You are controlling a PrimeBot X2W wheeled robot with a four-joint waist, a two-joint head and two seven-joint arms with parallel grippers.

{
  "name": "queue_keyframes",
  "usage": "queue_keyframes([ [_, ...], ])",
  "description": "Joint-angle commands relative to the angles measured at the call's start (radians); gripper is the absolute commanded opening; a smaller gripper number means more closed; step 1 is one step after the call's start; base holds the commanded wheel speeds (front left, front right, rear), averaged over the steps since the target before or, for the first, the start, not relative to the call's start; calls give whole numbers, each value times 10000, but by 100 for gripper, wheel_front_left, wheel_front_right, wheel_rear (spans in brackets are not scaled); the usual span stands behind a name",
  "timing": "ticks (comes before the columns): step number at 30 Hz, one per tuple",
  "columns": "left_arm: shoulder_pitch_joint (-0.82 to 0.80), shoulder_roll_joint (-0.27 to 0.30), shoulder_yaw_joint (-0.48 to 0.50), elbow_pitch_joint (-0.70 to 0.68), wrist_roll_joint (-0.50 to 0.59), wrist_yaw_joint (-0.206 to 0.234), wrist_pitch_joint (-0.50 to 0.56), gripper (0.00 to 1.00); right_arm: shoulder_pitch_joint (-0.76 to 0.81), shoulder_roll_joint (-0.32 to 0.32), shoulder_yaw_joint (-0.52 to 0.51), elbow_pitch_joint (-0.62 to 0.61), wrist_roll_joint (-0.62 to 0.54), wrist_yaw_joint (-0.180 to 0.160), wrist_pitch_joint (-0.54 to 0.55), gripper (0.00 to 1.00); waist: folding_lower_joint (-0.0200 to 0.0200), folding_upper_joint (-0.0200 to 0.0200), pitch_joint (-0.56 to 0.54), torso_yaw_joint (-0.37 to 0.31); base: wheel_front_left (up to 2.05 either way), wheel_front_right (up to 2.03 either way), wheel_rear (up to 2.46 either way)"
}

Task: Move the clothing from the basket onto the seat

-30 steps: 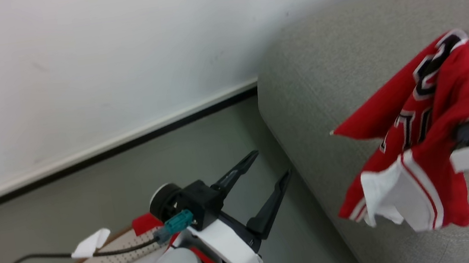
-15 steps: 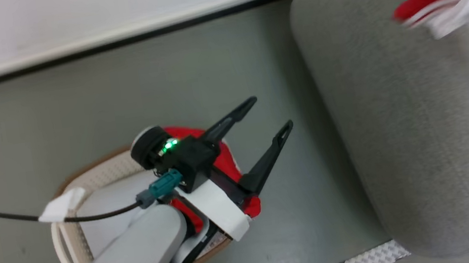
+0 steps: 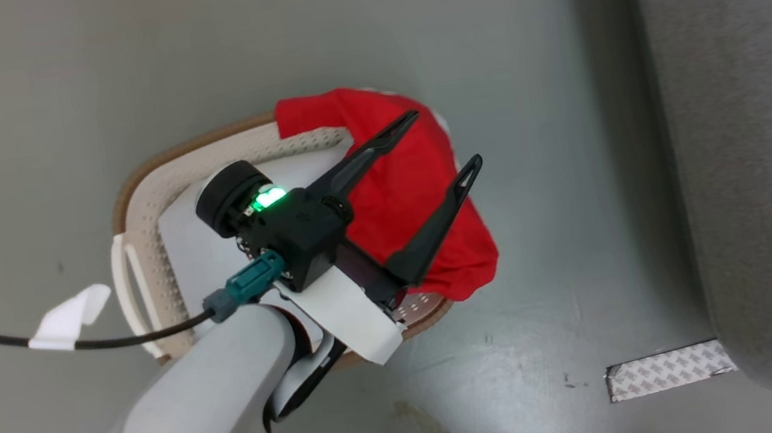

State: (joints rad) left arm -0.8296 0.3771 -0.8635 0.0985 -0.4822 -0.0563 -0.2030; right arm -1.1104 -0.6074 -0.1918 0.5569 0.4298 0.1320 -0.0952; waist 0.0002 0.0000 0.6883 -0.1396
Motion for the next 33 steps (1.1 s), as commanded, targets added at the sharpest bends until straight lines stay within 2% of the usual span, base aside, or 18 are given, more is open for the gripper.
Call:
queue_keyframes([
  [1,-74,26,16,35,141,23,-45,100,-39,48,-2,299,-111,-24,124,0,-2,0,213,208,0,0,0],
  [4,-19,-10,-16,120,104,13,-119,100,70,112,106,992,-506,-24,508,0,-2,0,196,227,0,0,0],
  [7,21,-24,-27,235,33,-16,-167,100,345,21,641,1531,-844,-24,1244,0,-2,0,111,272,0,0,0],
  [12,91,-87,-3,431,-108,-12,-257,100,682,-312,1499,2193,-756,-24,2617,0,-2,0,-68,348,0,0,0],
  [13,103,-101,-1,458,-115,-10,-277,100,709,-372,1681,2276,-663,-24,2907,14,-2,0,-99,354,0,0,0],
  [14,111,-107,-2,492,-116,-10,-298,100,735,-435,1841,2335,-541,-24,3146,22,-2,0,-139,355,0,0,0],
  [16,146,-125,7,569,-161,-8,-316,100,774,-547,2085,2377,-263,-24,3421,47,-2,0,-229,348,0,0,0],
  [18,191,-149,13,647,-204,-6,-354,100,857,-590,2412,2385,-41,-24,3664,100,-2,0,-369,319,0,0,0],
  [26,632,-255,4,1135,-377,31,-469,100,1363,-953,4109,2080,1066,-24,5367,100,-2,0,-1480,76,0,0,0],
  [33,1350,-378,91,1557,-684,103,-570,100,2318,-1291,5204,1251,1967,-24,6198,100,-2,0,-2934,-267,0,0,0],
])
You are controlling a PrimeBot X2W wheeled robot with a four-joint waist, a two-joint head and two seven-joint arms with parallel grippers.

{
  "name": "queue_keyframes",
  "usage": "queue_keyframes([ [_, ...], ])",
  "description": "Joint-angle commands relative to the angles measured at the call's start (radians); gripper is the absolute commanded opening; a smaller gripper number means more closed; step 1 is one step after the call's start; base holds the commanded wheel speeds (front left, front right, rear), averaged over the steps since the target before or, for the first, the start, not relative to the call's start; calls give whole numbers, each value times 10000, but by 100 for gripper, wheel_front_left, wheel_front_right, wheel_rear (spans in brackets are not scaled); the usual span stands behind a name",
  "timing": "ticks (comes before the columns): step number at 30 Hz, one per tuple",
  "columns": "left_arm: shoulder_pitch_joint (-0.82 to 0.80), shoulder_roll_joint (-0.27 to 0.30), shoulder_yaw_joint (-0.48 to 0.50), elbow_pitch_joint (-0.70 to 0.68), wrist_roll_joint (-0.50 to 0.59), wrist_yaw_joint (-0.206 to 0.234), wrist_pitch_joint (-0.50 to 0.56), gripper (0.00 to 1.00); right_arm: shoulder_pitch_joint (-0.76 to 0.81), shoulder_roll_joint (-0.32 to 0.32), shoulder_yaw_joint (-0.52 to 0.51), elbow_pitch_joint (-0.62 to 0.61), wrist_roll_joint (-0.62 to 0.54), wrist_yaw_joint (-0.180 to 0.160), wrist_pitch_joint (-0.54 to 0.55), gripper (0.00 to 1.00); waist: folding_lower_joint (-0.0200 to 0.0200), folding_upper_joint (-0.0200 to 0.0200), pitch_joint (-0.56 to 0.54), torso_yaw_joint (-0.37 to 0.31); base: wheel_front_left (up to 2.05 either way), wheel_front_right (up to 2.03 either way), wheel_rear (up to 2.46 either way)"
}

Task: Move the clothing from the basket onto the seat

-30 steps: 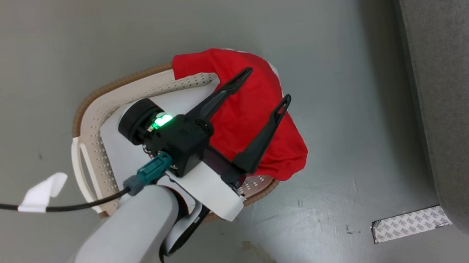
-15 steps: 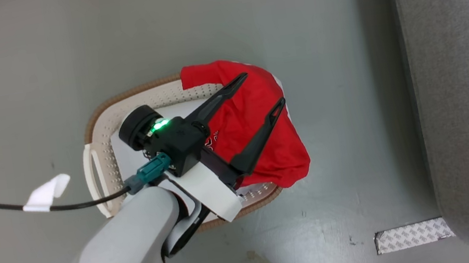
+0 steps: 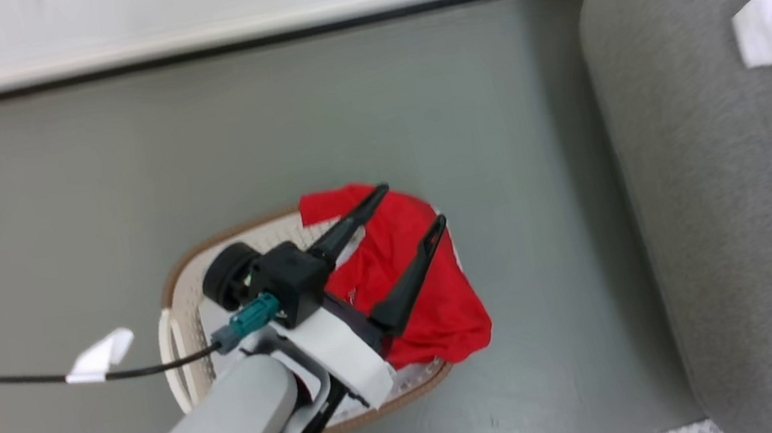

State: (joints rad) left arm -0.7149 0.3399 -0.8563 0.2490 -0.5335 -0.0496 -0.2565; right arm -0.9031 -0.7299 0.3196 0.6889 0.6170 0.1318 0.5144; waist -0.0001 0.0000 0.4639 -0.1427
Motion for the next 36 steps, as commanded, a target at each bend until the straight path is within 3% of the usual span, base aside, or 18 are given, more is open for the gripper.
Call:
queue_keyframes([
  [1,317,-18,38,105,-202,48,-49,100,364,-145,206,-196,208,-22,238,100,1,0,-903,-273,0,0,0],
  [6,900,-120,213,243,-318,156,-72,100,985,-479,638,-1114,553,-22,255,100,1,0,-2001,-386,0,0,0],
  [13,1731,-202,827,191,-504,412,-83,100,1853,-689,736,-2676,1172,-22,-609,100,1,0,-3382,-248,0,0,0],
  [19,2362,-93,1498,74,-601,670,-80,100,2524,-417,517,-3675,1325,-22,-1441,100,1,0,-4097,30,0,0,0],
  [23,2985,39,2223,-87,-842,879,-81,100,3115,126,87,-4320,1200,-22,-2293,100,1,0,-4541,219,0,0,0],
  [27,3527,241,3045,-206,-862,1143,-80,100,3774,1089,-335,-4890,888,-22,-3349,100,1,0,-4685,443,0,0,0],
  [36,4694,476,4786,-501,-393,1612,-81,100,5819,3309,-1533,-5467,-895,-22,-5653,100,1,0,-4745,972,0,0,0],
])
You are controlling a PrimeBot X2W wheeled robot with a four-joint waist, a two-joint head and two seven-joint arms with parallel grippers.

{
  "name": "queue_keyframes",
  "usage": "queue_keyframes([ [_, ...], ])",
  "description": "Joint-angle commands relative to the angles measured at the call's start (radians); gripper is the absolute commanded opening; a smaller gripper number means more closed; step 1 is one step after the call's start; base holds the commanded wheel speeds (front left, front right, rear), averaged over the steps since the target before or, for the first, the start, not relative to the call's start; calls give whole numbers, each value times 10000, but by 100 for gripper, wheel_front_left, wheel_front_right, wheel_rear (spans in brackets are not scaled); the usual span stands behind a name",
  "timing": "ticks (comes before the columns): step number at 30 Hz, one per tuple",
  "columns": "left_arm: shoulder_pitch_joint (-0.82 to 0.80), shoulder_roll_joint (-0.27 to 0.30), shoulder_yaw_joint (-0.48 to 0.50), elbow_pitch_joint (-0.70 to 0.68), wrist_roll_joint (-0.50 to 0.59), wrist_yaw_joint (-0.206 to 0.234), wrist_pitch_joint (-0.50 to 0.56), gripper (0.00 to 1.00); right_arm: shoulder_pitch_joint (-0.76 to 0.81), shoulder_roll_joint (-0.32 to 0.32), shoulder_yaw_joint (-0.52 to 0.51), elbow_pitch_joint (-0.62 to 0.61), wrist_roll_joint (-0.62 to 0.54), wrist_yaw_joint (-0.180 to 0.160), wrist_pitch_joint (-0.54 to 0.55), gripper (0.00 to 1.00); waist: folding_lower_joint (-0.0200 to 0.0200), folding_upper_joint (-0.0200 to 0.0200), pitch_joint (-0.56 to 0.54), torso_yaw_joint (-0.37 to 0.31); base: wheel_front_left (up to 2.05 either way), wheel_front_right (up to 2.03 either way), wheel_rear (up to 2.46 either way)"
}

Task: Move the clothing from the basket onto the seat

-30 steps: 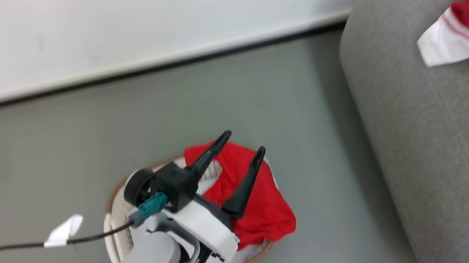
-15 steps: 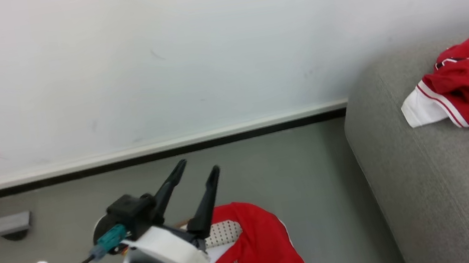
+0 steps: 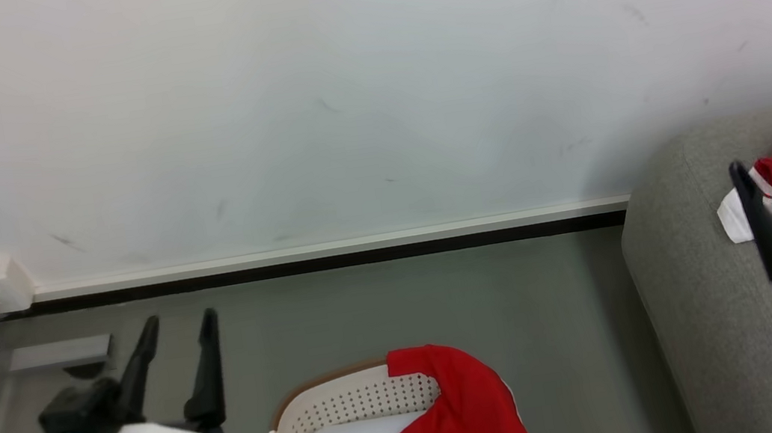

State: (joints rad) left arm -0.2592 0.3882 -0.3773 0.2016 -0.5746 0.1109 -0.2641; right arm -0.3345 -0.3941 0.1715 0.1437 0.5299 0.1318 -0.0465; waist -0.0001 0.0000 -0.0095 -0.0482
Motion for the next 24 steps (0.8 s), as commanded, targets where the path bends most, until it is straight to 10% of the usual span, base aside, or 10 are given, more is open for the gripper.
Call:
queue_keyframes([
  [1,307,-43,169,-55,63,48,-4,100,394,201,-177,-20,-193,-22,-252,100,1,0,-20,52,0,0,0],
  [11,1698,-814,2021,-573,1316,2,-6,100,2300,2345,-933,589,-1377,-22,-2103,100,1,0,-112,164,0,0,0],
  [24,2849,-2547,3877,-731,2956,-961,-5,100,2734,3160,-754,470,-2327,-22,-2189,100,1,0,-9,267,0,0,0],
])
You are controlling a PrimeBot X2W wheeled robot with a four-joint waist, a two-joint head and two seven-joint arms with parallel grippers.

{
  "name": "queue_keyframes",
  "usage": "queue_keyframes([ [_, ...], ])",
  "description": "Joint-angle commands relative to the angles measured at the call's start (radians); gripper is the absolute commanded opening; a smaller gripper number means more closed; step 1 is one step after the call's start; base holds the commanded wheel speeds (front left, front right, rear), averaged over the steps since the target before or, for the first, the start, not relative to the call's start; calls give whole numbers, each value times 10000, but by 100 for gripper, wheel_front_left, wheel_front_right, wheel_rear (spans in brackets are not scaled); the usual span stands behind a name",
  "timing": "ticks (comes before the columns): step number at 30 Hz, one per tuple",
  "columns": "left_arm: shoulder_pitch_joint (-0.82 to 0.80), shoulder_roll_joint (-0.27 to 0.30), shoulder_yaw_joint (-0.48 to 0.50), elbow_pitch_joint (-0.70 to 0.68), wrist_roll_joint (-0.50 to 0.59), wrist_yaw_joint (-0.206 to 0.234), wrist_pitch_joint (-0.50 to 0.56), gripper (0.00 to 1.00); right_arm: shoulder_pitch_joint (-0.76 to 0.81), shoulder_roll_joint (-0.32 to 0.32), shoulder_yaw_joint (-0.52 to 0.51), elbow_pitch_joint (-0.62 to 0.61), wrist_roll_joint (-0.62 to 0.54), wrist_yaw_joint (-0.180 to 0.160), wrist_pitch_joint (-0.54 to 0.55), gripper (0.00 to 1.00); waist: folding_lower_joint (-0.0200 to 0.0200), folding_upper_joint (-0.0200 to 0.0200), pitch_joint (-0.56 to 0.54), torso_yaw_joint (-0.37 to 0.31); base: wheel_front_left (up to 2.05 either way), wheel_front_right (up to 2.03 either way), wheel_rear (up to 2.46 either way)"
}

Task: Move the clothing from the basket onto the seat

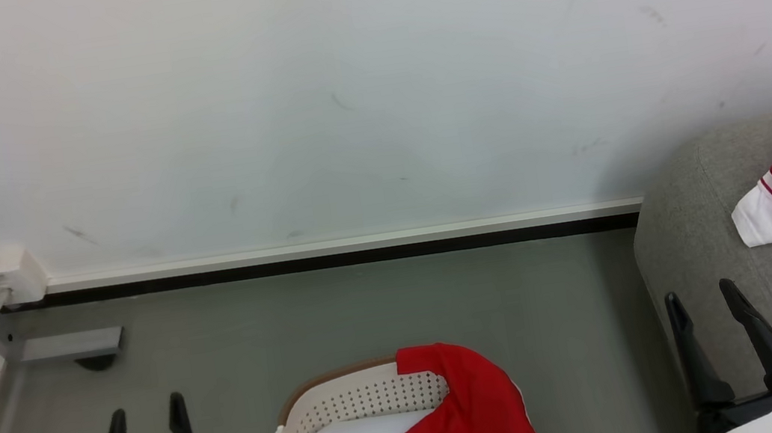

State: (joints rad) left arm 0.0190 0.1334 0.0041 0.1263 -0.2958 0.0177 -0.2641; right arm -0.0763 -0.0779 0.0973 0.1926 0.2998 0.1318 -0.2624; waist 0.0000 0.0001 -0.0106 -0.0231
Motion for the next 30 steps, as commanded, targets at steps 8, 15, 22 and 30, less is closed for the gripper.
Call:
queue_keyframes([
  [8,-206,-409,588,347,768,-637,-5,100,-10,64,45,137,-196,-22,-32,100,0,-1,-1,36,0,0,0],
  [15,-250,-629,892,482,995,-883,-5,100,-76,72,17,192,-148,-22,-33,100,0,-1,2,7,0,0,0],
  [22,-346,-729,1119,573,1157,-1072,-5,100,-199,76,59,248,-134,-22,-33,100,0,-1,34,-50,0,0,0],
  [30,-445,-781,1130,653,1295,-1201,-5,100,-382,93,40,294,-84,-22,-34,100,0,-1,154,-259,0,0,0],
])
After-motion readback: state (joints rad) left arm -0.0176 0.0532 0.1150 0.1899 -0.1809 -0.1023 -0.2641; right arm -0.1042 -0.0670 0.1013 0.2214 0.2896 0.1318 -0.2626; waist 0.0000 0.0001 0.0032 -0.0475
